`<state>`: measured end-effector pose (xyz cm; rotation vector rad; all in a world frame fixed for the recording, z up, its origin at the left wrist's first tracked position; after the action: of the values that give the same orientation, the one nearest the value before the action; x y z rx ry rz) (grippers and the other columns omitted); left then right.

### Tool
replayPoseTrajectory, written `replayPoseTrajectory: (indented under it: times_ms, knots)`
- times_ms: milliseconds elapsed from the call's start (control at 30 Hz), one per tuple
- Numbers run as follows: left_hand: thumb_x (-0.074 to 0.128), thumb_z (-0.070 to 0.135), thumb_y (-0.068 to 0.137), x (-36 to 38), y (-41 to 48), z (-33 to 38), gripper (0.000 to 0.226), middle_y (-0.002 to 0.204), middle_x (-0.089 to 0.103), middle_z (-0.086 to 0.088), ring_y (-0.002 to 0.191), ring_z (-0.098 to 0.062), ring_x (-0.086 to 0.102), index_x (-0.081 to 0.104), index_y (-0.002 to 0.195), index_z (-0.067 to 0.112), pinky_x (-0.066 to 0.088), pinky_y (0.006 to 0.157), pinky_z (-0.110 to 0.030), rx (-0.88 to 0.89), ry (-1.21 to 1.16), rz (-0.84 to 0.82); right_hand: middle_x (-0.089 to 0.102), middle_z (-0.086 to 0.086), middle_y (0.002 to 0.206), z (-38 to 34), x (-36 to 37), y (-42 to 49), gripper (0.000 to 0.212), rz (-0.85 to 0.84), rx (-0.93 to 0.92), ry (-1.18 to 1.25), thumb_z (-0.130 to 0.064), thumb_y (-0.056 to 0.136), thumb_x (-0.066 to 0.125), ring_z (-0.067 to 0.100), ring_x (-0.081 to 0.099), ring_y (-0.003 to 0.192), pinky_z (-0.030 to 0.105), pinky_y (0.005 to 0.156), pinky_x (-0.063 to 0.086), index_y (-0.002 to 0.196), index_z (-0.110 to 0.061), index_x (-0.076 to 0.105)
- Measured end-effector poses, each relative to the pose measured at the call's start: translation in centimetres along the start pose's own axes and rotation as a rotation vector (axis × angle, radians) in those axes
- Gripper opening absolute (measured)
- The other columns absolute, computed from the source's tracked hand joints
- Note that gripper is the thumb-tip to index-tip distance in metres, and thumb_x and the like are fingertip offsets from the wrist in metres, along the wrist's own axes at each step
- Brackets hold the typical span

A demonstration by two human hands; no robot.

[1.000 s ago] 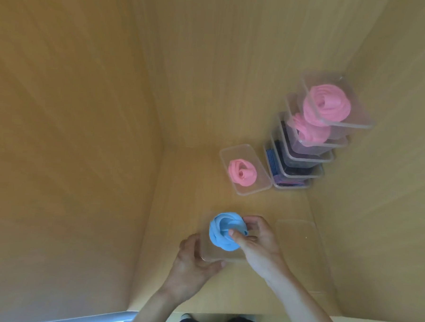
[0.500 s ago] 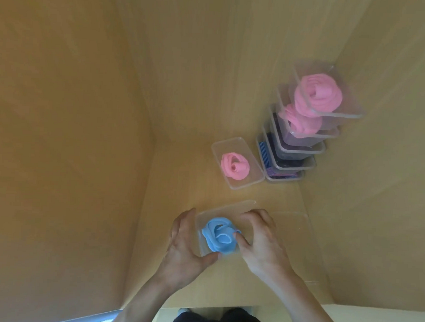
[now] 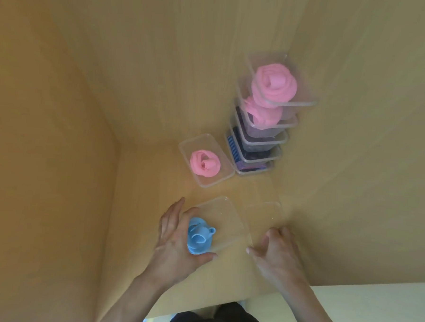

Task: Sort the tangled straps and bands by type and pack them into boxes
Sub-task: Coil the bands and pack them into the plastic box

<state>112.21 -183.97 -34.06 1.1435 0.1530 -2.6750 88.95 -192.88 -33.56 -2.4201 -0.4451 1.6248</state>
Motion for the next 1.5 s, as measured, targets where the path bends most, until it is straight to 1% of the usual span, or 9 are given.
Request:
replayPoseTrajectory:
  times_ms: [200, 367, 667, 833, 1000, 1133, 1300, 1400, 1500]
  knots:
    - [0.089, 0.058, 0.056, -0.5, 0.4, -0.8, 0.108, 0.16, 0.011, 0.013, 0.148, -0.016, 0.014, 0.03, 0.144, 0.04, 0.03, 0.117, -0.039, 0.003, 0.048, -0.026, 0.038, -0.003, 0.108, 0.9, -0.4, -0.3, 0.019, 0.057, 0.009, -0.06, -0.032, 0.088, 0.064, 0.019, 0.042, 0.115, 0.029, 0.1, 0.038, 0.092, -0.025, 0.046]
    - [0.09, 0.057, 0.054, -0.2, 0.8, -1.0, 0.111, 0.158, 0.015, 0.014, 0.145, -0.016, 0.019, 0.03, 0.145, 0.038, 0.027, 0.112, -0.03, 0.021, 0.033, -0.023, 0.033, -0.008, 0.106, 0.4, 0.2, -0.7, 0.041, -0.027, -0.025, -0.012, -0.058, 0.083, 0.068, 0.012, 0.037, 0.103, 0.031, 0.095, 0.04, 0.095, -0.027, 0.044]
    - [0.091, 0.058, 0.052, -0.7, 0.6, -0.4, 0.114, 0.153, 0.011, 0.028, 0.145, -0.01, 0.018, 0.025, 0.145, 0.048, 0.034, 0.111, -0.032, -0.009, -0.003, -0.046, 0.038, -0.009, 0.105, 0.7, 0.4, -1.3, 0.029, 0.051, -0.101, -0.101, -0.052, 0.088, 0.063, 0.013, 0.043, 0.104, 0.028, 0.098, 0.039, 0.095, -0.03, 0.045]
    - [0.072, 0.072, 0.067, -1.4, 0.9, 1.3, 0.087, 0.154, 0.018, 0.028, 0.143, 0.001, 0.021, 0.029, 0.14, 0.054, 0.04, 0.102, -0.031, -0.042, -0.104, 0.058, 0.046, -0.009, 0.095, -0.1, -0.4, -2.4, 0.015, 0.19, -0.213, -0.129, -0.034, 0.085, 0.067, 0.014, 0.053, 0.088, 0.028, 0.085, 0.042, 0.089, -0.026, 0.055]
    - [0.069, 0.029, 0.087, -1.2, 1.6, 3.1, 0.059, 0.149, 0.03, 0.018, 0.14, -0.002, 0.027, 0.043, 0.139, 0.036, 0.042, 0.108, -0.039, -0.006, -0.089, 0.106, 0.053, -0.003, 0.08, 0.1, -2.1, -2.8, 0.025, 0.399, -0.251, -0.013, -0.007, 0.07, 0.08, 0.02, 0.051, 0.063, 0.035, 0.065, 0.049, 0.072, -0.015, 0.056]
    - [0.072, 0.015, 0.086, -0.6, 1.6, 4.4, 0.055, 0.145, 0.039, 0.012, 0.137, -0.008, 0.034, 0.05, 0.134, 0.03, 0.036, 0.112, -0.043, 0.02, -0.057, 0.099, 0.054, -0.003, 0.079, 0.2, -2.9, -3.0, 0.028, 0.551, -0.314, 0.067, -0.001, 0.068, 0.081, 0.02, 0.05, 0.061, 0.034, 0.059, 0.049, 0.074, -0.013, 0.056]
    - [0.072, 0.011, 0.086, -0.4, 1.1, 4.8, 0.07, 0.15, 0.037, 0.014, 0.142, -0.007, 0.031, 0.039, 0.136, 0.047, 0.015, 0.11, -0.007, 0.036, -0.084, 0.1, 0.052, -0.005, 0.096, -0.1, -3.3, -3.5, 0.02, 0.514, -0.538, 0.09, -0.001, 0.083, 0.068, 0.018, 0.055, 0.082, 0.032, 0.075, 0.043, 0.083, -0.017, 0.056]
    - [0.074, 0.008, 0.084, -0.8, 0.8, 4.7, 0.084, 0.154, 0.034, 0.015, 0.145, -0.004, 0.027, 0.031, 0.144, 0.048, 0.022, 0.112, -0.014, 0.063, -0.118, 0.136, 0.052, -0.005, 0.101, -0.8, -3.5, -4.2, 0.011, 0.468, -0.647, 0.099, -0.01, 0.091, 0.051, 0.017, 0.052, 0.088, 0.031, 0.08, 0.041, 0.086, -0.018, 0.057]
    - [0.077, 0.003, 0.079, -1.8, 0.4, 4.4, 0.095, 0.149, 0.033, 0.026, 0.139, 0.001, 0.034, 0.029, 0.146, 0.049, 0.027, 0.102, -0.001, 0.041, -0.214, 0.195, 0.055, -0.003, 0.101, -1.4, -3.8, -4.6, 0.018, 0.408, -0.683, 0.134, 0.004, 0.086, 0.062, 0.02, 0.056, 0.09, 0.038, 0.08, 0.047, 0.084, -0.013, 0.06]
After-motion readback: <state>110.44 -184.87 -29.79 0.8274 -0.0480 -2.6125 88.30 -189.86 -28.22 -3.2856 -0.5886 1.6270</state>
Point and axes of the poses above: each hand's wrist, its own y-axis towards the middle knuckle, its own x-axis out of the palm, z = x × y, the point moved 1 cm from there along y, towards the middle knuckle
